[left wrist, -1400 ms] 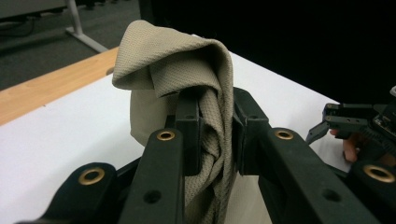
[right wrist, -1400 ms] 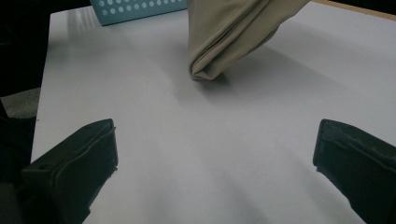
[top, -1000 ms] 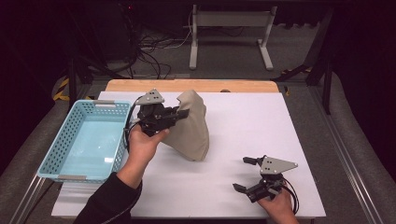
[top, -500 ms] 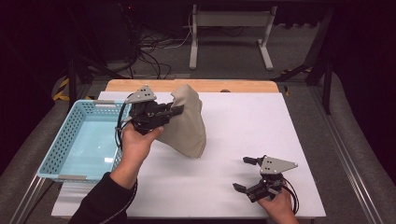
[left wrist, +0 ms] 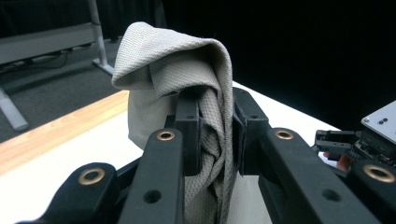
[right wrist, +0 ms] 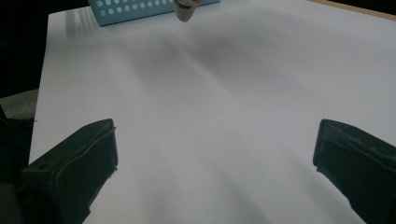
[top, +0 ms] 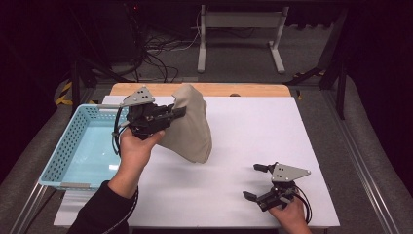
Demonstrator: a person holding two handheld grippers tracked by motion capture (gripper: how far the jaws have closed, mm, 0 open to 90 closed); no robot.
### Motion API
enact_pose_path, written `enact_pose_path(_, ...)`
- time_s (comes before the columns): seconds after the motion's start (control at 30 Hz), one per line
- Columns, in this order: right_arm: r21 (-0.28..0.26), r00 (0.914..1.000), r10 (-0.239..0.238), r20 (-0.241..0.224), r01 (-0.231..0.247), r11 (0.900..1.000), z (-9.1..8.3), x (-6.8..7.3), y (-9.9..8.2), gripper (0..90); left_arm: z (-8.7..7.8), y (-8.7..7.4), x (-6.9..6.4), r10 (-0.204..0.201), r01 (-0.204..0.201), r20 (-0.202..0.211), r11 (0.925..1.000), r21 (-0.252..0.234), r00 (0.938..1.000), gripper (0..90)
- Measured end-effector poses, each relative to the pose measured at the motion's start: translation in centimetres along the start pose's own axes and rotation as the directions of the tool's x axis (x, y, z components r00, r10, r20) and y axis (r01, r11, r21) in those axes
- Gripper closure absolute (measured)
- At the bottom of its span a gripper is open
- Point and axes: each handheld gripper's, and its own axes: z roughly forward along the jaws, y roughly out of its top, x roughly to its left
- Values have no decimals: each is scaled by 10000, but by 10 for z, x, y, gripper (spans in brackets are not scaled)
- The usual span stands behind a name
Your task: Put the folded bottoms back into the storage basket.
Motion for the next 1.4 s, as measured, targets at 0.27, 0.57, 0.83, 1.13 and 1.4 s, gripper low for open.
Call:
enact_pose_path(0.27,-3,10000,-7,-44,7,10000,0,0,0,4,-22,7,0,107,-114,-266,9996,-272,9996,756)
enact_pose_path(0.57,4,10000,-4,-57,4,10000,0,0,0,4,-46,12,4,163,-192,-577,9986,-486,9982,756)
enact_pose_path(0.83,12,10000,-7,-51,7,10000,0,0,0,4,-64,12,8,133,-182,-844,9982,-574,9963,756)
enact_pose_path(1.13,26,10000,-40,-32,40,10000,0,0,0,4,-83,12,13,251,-318,-1249,9982,-517,9919,756)
enact_pose_path(1.4,32,10000,-47,-21,47,10000,1,0,0,4,-104,8,18,178,-275,-1568,9978,-600,9875,756)
